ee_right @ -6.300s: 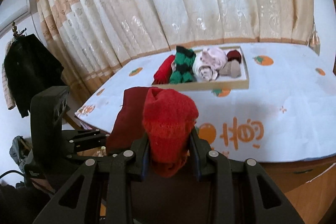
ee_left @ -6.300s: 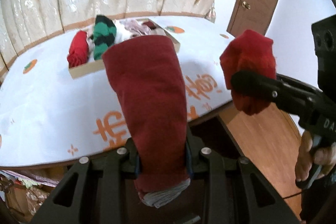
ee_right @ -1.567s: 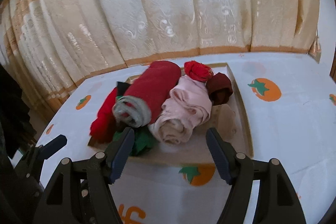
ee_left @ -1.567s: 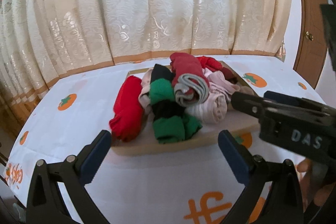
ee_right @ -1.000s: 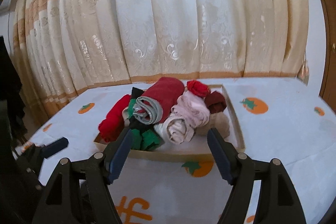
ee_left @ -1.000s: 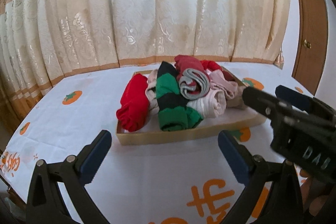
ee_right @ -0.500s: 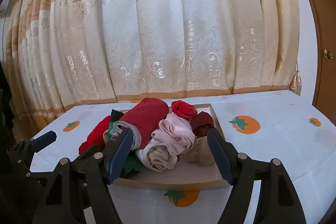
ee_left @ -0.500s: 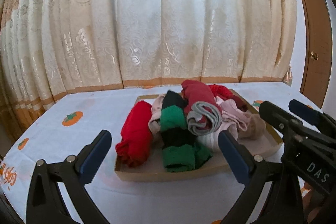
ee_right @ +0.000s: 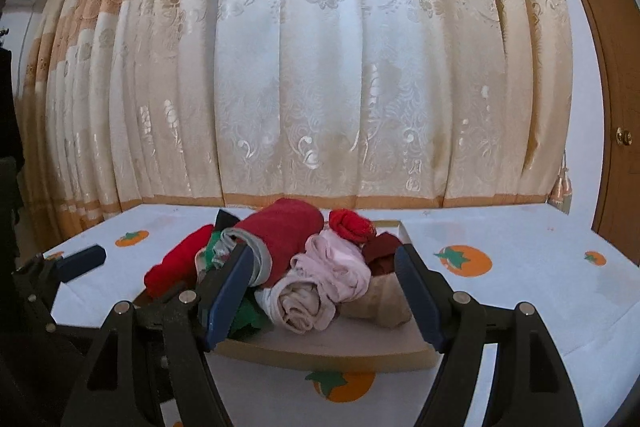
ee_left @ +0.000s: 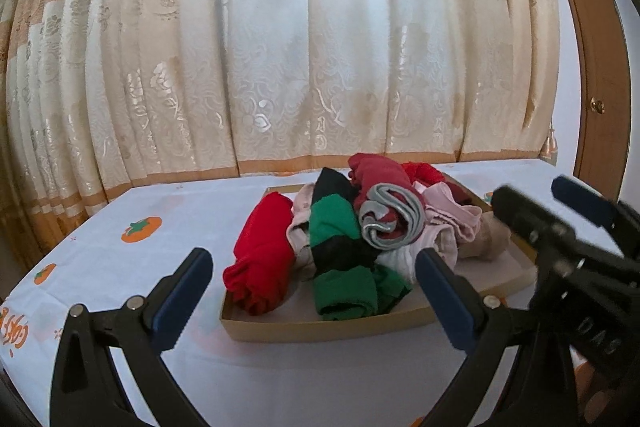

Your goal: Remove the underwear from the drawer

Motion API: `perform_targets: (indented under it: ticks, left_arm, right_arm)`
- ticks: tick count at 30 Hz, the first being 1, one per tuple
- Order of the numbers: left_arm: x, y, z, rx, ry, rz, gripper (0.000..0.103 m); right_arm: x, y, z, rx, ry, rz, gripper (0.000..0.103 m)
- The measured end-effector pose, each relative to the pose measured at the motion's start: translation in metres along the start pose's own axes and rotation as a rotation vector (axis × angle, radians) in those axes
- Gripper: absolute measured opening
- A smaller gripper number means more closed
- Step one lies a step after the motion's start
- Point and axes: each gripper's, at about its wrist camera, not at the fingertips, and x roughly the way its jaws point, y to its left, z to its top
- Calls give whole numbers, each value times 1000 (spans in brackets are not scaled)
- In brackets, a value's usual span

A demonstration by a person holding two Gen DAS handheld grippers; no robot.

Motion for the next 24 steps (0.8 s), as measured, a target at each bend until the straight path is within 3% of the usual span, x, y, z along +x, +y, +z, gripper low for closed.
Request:
perform_targets:
  ticks: [13, 24]
  left_arm:
    - [-20, 5, -8, -10, -17, -6, 103]
    - [-58, 13, -23, -42, 1, -22, 103]
  right_arm:
    - [-11, -2, -6, 57, 28, 19, 76]
    - [-58, 8, -12, 93, 4, 45, 76]
